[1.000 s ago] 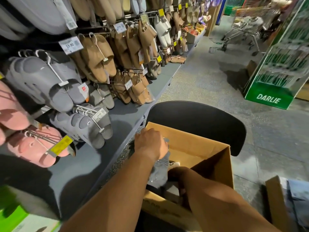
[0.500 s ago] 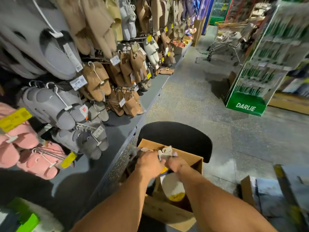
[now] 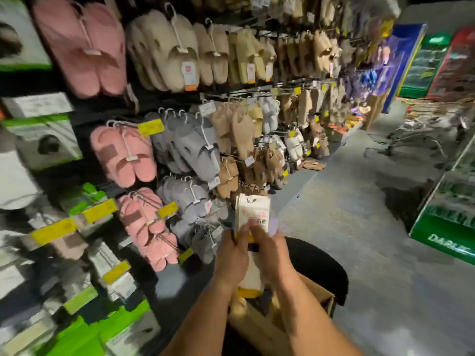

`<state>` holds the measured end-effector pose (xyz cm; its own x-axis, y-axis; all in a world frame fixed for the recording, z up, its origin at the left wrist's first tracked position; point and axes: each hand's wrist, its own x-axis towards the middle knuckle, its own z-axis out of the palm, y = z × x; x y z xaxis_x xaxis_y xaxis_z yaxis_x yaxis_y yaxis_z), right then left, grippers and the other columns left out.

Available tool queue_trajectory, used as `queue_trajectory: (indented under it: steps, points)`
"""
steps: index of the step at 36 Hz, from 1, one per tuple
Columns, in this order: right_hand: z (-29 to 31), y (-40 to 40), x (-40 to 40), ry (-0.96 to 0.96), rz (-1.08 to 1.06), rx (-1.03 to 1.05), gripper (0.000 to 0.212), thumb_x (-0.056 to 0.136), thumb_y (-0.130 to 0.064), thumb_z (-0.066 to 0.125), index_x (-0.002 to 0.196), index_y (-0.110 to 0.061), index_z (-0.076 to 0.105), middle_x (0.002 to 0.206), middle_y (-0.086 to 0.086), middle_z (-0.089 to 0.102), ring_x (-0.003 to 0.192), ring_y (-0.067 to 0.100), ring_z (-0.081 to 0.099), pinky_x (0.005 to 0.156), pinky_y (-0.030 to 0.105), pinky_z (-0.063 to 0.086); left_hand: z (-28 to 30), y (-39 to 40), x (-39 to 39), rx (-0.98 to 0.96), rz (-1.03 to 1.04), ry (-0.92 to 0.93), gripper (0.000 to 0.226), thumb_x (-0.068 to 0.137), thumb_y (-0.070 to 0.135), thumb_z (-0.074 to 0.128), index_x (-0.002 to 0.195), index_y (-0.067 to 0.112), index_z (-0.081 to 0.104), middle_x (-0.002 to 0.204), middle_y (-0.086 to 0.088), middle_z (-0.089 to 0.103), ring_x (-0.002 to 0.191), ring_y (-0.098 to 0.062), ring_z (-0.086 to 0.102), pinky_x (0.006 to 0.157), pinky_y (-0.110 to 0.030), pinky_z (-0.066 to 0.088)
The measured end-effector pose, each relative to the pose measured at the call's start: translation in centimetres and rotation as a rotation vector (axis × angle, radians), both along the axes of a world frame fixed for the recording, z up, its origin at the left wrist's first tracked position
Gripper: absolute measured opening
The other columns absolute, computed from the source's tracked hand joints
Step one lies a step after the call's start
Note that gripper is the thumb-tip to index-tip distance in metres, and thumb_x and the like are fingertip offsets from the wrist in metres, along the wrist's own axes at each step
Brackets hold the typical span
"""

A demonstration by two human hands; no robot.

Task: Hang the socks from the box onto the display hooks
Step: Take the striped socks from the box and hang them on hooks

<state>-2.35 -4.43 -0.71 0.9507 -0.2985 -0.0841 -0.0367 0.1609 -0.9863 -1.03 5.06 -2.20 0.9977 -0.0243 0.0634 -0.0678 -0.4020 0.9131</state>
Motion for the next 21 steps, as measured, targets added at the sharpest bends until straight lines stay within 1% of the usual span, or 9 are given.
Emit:
queue_trajectory:
  steps: [2,5,7,10,12,14,16,17,21]
  points:
    - [1.6,3.4,-0.2,-0.078,0.085,-0.084,0.018,0.097,-0.033,0.060,0.114,-0.028,0.064,0.100,0.004,0.075,0.094,0.021,0.073,0.082,0.046,0.059,1.4,3.6,-0.9,-0.017,0.107,-0.029,0.045,0.109,0.042,0.031,0.125,0.006,0.053,0.111,-0.004,0.056,0.118,-0.032,0.056,0.076,-0.024,0.033]
    - [3.0,8.9,-0.5,-0.129,0.197,-0.116,0.011,0.098,-0.027,0.060,0.092,-0.031,0.068,0.086,-0.007,0.076,0.078,0.004,0.072,0.064,0.023,0.056,3.3,9.3,-2.8,-0.177,0.230,-0.031,0.026,0.103,0.043,0.048,0.114,0.021,0.055,0.108,0.002,0.064,0.104,-0.020,0.061,0.077,-0.023,0.038]
    - [4.0,13.8,-1.5,-0.133,0.303,-0.141,0.005,0.096,-0.032,0.063,0.093,-0.031,0.067,0.093,-0.003,0.076,0.082,0.009,0.073,0.072,0.033,0.059,4.0,14.0,-4.9,-0.229,0.302,-0.043,0.020,0.100,0.047,0.052,0.105,0.029,0.055,0.104,0.009,0.066,0.093,-0.005,0.062,0.079,-0.021,0.044]
    - [4.5,21.6,-3.2,-0.191,0.448,-0.063,0.032,0.082,-0.046,0.071,0.110,-0.032,0.065,0.111,0.005,0.073,0.100,0.026,0.071,0.088,0.052,0.057,6.3,21.2,-9.0,-0.284,0.481,-0.089,0.016,0.101,0.043,0.053,0.097,0.027,0.055,0.088,0.016,0.063,0.078,0.003,0.062,0.064,-0.011,0.042]
    - [5.3,26.7,-5.1,-0.259,0.545,-0.042,0.029,0.090,-0.033,0.070,0.117,-0.025,0.064,0.116,0.010,0.071,0.100,0.025,0.071,0.086,0.047,0.058,6.7,25.9,-11.8,-0.209,0.531,-0.100,0.017,0.103,0.044,0.049,0.104,0.027,0.051,0.090,0.022,0.055,0.084,-0.004,0.057,0.063,-0.020,0.036]
    - [5.8,31.8,-6.8,-0.265,0.669,-0.005,0.025,0.097,-0.018,0.063,0.121,-0.015,0.060,0.113,0.009,0.072,0.091,0.014,0.073,0.076,0.037,0.061,6.9,30.5,-14.8,-0.219,0.597,-0.130,0.024,0.102,0.045,0.050,0.107,0.022,0.053,0.099,0.016,0.061,0.087,-0.001,0.056,0.064,-0.013,0.038]
    - [6.2,36.6,-9.3,-0.291,0.736,-0.009,0.039,0.091,-0.034,0.067,0.124,-0.015,0.059,0.111,0.002,0.073,0.095,0.013,0.072,0.083,0.043,0.059,7.0,35.0,-17.9,-0.240,0.665,-0.161,0.024,0.102,0.041,0.052,0.111,0.020,0.056,0.109,0.009,0.064,0.091,-0.001,0.058,0.069,-0.004,0.039]
    - [6.1,39.1,-10.3,-0.302,0.762,-0.002,0.045,0.086,-0.040,0.070,0.123,-0.018,0.060,0.113,0.000,0.074,0.102,0.018,0.071,0.091,0.048,0.056,6.9,37.3,-19.3,-0.264,0.693,-0.153,0.023,0.102,0.040,0.052,0.115,0.022,0.055,0.112,0.009,0.063,0.093,-0.001,0.059,0.072,-0.005,0.039]
    - [6.0,48.3,-15.4,-0.295,0.874,0.080,0.014,0.094,-0.021,0.067,0.108,-0.024,0.069,0.108,-0.006,0.075,0.104,0.016,0.070,0.090,0.030,0.053,6.8,45.8,-24.8,-0.265,0.772,-0.114,0.031,0.102,0.048,0.049,0.124,0.027,0.053,0.124,0.016,0.060,0.105,-0.001,0.058,0.087,-0.015,0.042]
